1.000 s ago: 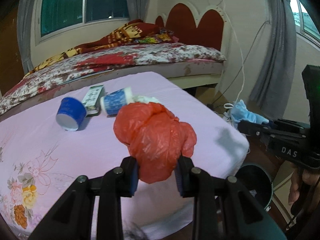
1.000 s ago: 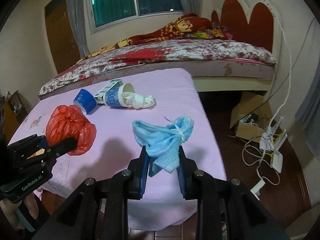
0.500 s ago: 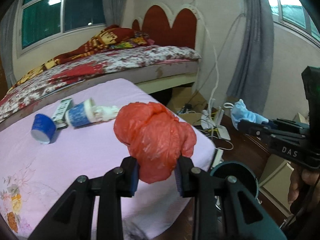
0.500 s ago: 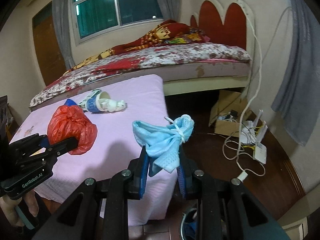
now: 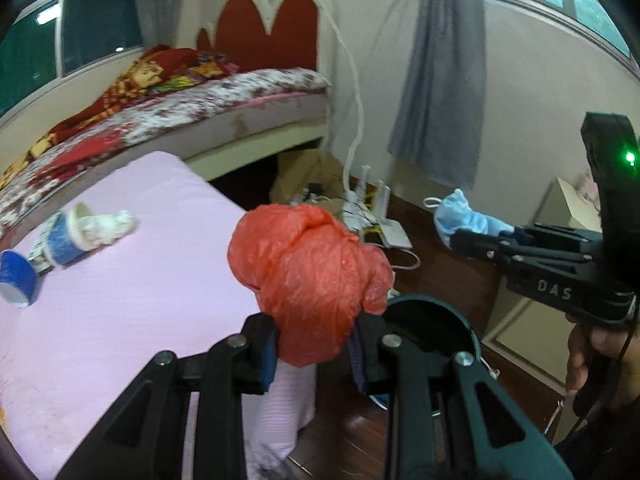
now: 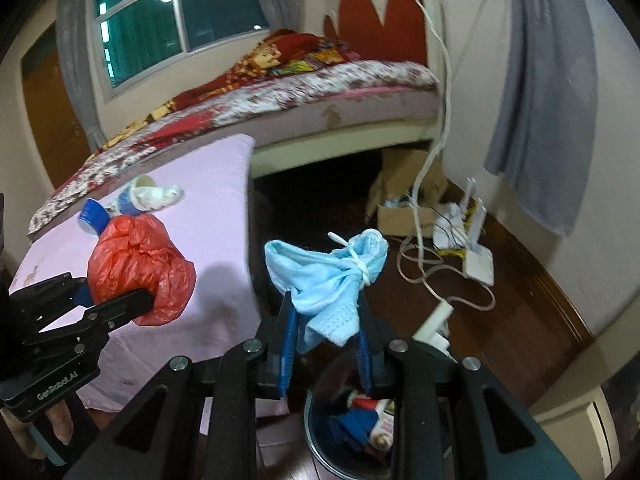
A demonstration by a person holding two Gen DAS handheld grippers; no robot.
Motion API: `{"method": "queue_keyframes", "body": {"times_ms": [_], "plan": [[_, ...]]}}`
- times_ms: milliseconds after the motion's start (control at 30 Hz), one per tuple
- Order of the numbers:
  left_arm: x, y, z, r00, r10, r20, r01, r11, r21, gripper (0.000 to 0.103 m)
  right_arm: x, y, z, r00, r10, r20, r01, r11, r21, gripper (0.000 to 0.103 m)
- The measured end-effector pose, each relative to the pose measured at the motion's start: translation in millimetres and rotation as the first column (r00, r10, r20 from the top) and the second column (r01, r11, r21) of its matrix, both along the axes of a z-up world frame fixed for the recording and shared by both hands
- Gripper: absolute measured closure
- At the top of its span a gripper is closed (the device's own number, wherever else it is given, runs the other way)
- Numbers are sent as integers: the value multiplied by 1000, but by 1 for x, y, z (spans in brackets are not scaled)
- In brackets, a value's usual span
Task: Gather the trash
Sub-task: 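Carry the red bag and blue mask over the bin and open both tools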
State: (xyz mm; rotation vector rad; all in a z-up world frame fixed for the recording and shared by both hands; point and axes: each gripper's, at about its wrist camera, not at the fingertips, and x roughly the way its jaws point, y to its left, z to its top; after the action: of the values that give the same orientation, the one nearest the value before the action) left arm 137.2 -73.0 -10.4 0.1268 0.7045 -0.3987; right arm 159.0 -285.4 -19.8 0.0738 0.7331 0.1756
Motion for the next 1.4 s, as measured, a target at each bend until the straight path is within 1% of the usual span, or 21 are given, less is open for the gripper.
{"method": "queue_keyframes", "body": {"times_ms": [67,333,567,733,933,1167,1233,1367,1400], "plan": [[-2,-13,-4,1000,-21,-8,21,1000,12,72,-4,-13,-8,1000,-26,-15,26,1000,-3,75],[-7,-52,-26,992,-109,-59,111,994,24,72,-23,-57,-34,994,-97,-55,97,995,-7,75],[-10,-73,-46,985,-143,-96,145,989,18,72,-31,-81,-62,987,-133,-92,135,991,11,75],[-3,-87,-68,972,-181,-150,189,981,38,72,-32,-94,-88,980,-140,-143,144,989,16,75],[4,-98,-102,948,-209,-239,228,972,55,72,-32,-98,-129,968,-109,-227,115,993,14,75],[12,-108,-135,921,-207,-329,240,969,63,71,-26,-95,-170,953,-73,-293,75,997,-2,75],[15,-111,-144,919,-200,-340,241,967,82,70,-22,-91,-179,949,-48,-311,49,999,-6,75],[17,-114,-152,914,-215,-343,261,961,95,68,-14,-78,-198,935,-5,-355,-13,999,-48,75],[18,-112,-153,912,-217,-347,263,961,90,65,-13,-75,-201,933,3,-361,-22,999,-48,75]]}}
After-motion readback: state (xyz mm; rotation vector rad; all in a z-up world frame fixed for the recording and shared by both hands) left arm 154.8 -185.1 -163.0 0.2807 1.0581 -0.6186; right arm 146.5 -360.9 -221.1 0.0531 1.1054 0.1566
